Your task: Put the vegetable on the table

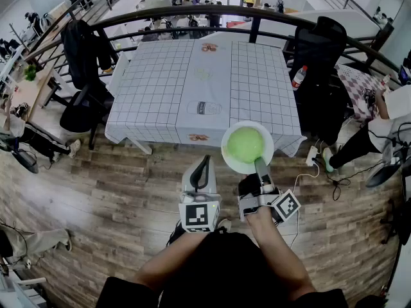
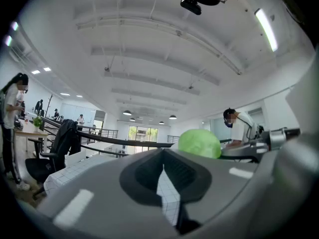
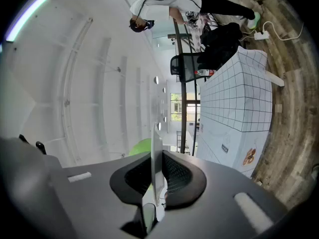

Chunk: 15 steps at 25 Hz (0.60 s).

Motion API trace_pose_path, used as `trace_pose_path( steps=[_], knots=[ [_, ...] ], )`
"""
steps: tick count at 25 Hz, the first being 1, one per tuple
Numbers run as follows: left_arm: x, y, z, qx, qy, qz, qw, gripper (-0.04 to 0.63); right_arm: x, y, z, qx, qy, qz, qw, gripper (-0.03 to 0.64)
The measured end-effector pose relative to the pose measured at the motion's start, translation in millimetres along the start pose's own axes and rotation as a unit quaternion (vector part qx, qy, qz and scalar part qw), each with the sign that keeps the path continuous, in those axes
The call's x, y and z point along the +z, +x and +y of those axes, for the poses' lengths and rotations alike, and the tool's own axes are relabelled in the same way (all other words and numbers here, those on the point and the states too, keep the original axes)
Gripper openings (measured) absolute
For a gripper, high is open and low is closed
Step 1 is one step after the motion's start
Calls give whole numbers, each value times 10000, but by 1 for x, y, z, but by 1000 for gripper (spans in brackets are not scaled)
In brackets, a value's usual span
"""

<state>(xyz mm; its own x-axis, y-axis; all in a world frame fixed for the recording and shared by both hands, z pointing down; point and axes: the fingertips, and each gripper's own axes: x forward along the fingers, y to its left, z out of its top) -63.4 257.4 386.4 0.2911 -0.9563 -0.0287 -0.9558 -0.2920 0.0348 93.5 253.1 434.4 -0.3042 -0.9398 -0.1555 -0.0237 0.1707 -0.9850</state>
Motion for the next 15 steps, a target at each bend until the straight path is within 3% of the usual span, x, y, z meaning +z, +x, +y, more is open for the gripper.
trace_pose_path(
  steps=[15],
  knots=[
    [5, -27, -34, -65, 205, -6, 9998, 8, 17, -47, 8, -48, -182, -59, 9998, 29]
  ],
)
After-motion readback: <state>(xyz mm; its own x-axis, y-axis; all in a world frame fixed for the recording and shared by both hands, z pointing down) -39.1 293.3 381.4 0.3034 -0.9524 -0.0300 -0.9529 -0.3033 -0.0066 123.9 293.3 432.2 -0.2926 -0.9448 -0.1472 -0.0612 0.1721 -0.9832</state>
